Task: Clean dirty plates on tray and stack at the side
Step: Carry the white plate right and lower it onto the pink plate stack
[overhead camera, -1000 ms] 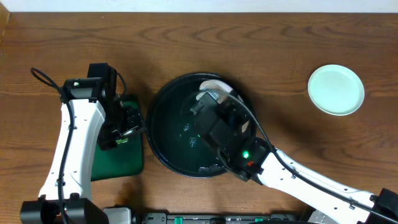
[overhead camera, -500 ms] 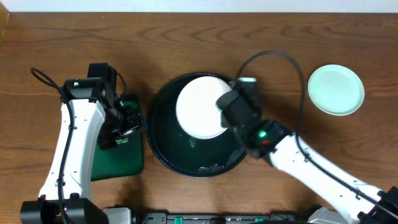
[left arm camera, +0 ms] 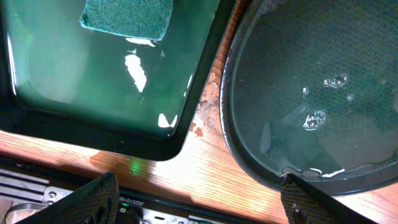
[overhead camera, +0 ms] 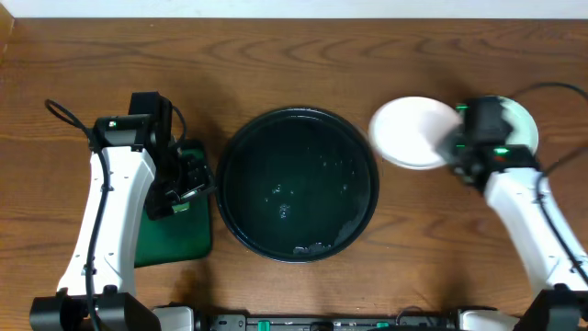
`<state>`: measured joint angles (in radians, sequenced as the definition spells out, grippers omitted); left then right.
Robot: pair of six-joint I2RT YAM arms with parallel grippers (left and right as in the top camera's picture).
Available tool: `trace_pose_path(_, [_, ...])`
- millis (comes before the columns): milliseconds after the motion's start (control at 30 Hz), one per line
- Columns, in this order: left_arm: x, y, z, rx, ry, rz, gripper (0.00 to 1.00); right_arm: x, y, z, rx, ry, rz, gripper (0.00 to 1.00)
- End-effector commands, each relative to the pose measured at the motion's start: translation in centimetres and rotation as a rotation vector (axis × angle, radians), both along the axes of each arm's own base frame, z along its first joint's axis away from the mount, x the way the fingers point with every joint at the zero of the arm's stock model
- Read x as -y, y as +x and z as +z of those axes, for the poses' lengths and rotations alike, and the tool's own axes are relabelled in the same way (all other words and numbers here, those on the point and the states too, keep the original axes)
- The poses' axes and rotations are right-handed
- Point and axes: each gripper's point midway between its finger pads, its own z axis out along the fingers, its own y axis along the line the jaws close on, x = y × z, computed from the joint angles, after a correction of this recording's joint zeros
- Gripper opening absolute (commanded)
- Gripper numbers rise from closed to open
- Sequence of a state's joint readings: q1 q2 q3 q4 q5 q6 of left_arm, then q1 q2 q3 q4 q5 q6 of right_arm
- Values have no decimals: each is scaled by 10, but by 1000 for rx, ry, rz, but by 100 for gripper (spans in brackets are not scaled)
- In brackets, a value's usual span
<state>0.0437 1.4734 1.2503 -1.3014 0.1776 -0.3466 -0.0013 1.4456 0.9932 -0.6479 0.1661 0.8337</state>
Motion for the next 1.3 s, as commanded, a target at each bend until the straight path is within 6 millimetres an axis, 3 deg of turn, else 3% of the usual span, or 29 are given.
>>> trace_pose_path(0, [0, -1, 0, -2, 5, 0, 84, 45, -14, 0, -11, 50, -160, 1])
trace_pose_path(100, [0, -1, 0, -2, 5, 0, 84, 88, -34, -3, -41, 58, -285, 1])
trace_pose_path(233, [0, -1, 0, -2, 5, 0, 84, 126, -49, -5, -41, 69, -368, 1])
trace_pose_path(433, [0, 1, 0, 7, 6, 1, 84, 154, -58, -13, -40, 85, -407, 1])
trace_pose_path(833, [0, 2, 0, 12, 6, 4, 84, 161, -42, -71, -124, 111, -388, 1])
trace_pose_path(1067, [-1, 5, 0, 24, 6, 4, 84, 154, -5, -63, -10, 96, -263, 1])
trace_pose_path(1267, [-1, 8, 0, 32, 7, 18, 84, 127, 13, -61, -1, 73, -180, 2])
